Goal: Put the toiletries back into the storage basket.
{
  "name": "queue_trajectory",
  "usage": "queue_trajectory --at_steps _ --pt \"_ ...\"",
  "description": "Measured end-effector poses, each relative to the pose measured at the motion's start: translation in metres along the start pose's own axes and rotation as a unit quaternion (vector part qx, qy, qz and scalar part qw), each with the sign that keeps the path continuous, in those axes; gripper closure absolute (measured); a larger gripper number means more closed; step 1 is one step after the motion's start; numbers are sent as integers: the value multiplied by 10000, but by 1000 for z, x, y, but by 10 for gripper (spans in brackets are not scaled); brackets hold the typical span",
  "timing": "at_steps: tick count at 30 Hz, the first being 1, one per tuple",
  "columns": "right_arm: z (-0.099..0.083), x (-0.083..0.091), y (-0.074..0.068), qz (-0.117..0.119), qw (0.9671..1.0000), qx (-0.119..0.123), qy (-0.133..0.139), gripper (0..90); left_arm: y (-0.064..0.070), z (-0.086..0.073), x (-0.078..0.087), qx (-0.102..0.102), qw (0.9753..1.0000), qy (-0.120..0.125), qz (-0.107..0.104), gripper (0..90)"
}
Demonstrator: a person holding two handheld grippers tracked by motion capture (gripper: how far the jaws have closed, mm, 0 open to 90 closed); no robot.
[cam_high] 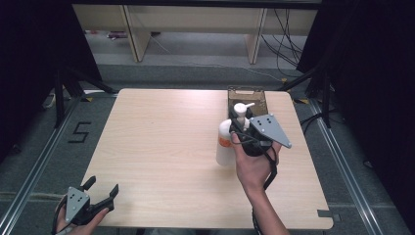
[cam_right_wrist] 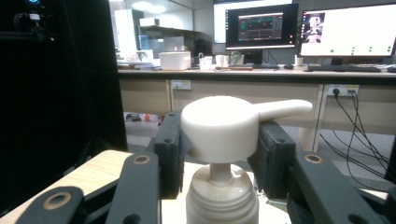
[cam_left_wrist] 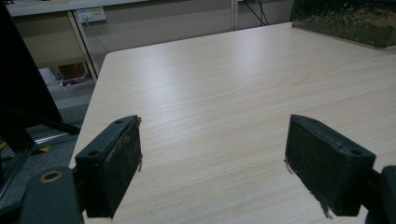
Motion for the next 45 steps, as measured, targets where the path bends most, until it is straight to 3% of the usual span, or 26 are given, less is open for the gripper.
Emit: queue_trajectory --at_steps 6,7,9,11,13,14,19,20,32,45 --pt "1 2 6 -63 10000 -40 15 599 0 0 0 -3 10000 0 6 177" --pt "1 2 10 -103 9999 59 2 599 0 0 0 3 10000 -2 9 177" --pt "0 3 11 -110 9999 -8 -32 599 0 0 0 -2 10000 0 7 177" --pt "1 3 13 -137 9999 74 15 599 0 0 0 0 10000 -1 7 177" --pt "0 4 14 -133 9999 -21 -25 599 0 0 0 -2 10000 0 7 177" --pt "1 4 17 -160 9998 78 30 599 0 0 0 1 10000 -1 9 177" --pt "2 6 21 -206 9998 -13 -3 599 0 0 0 8 10000 -1 8 177" --pt "3 6 24 -236 9997 77 32 599 -1 0 1 -19 10000 -23 8 177" --pt "4 12 41 -403 9992 12 -6 599 0 0 1 -11 10000 -34 9 177" --pt "9 16 65 -663 9977 104 102 599 -1 0 1 -26 10000 -58 2 177"
Point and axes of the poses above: each handheld gripper's, and its own axes: x roughly backward along the jaws, z roughly out of its top, y roughly to its right, the point moved 6 cm from there along -x, roughly forward along the jaws, and after that the axes turned 11 degrees about y, right-handed, at the moved point
